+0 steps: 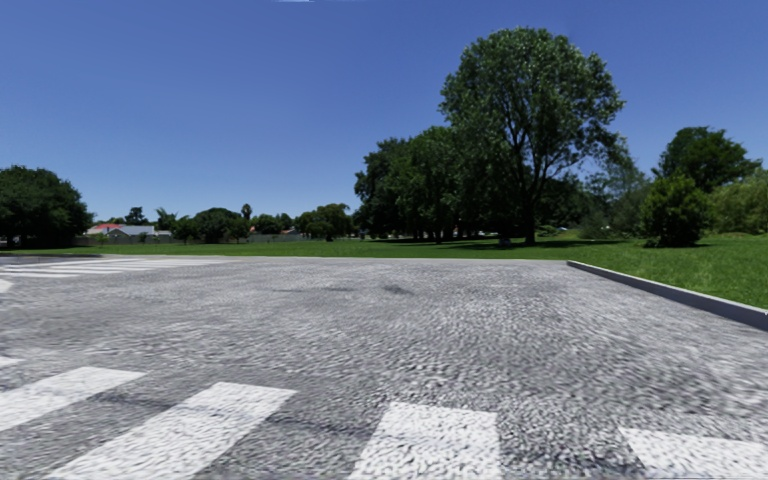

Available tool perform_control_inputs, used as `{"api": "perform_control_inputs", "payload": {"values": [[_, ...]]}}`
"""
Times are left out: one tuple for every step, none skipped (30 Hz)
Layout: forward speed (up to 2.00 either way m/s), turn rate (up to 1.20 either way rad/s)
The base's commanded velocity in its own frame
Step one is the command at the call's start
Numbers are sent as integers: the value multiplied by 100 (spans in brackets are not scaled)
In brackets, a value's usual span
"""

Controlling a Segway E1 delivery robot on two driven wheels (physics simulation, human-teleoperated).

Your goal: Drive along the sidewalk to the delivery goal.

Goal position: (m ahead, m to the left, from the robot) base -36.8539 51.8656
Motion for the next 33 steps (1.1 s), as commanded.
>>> {"api": "perform_control_inputs", "payload": {"values": [[-68, 76], [-68, 76], [-68, 76], [-68, 76], [-68, 76], [-68, 76], [-68, 76], [-68, 76], [-68, 76], [-68, 76], [-68, 76], [-68, 76], [0, 75], [0, 0], [0, 0], [0, 0], [0, 0], [0, 0], [0, 0], [0, 0], [0, 0], [0, 0], [0, 0], [0, 0], [0, 0], [0, 0], [0, 0], [0, 0], [0, 0], [0, 8], [59, 29], [59, 29], [106, 42]]}}
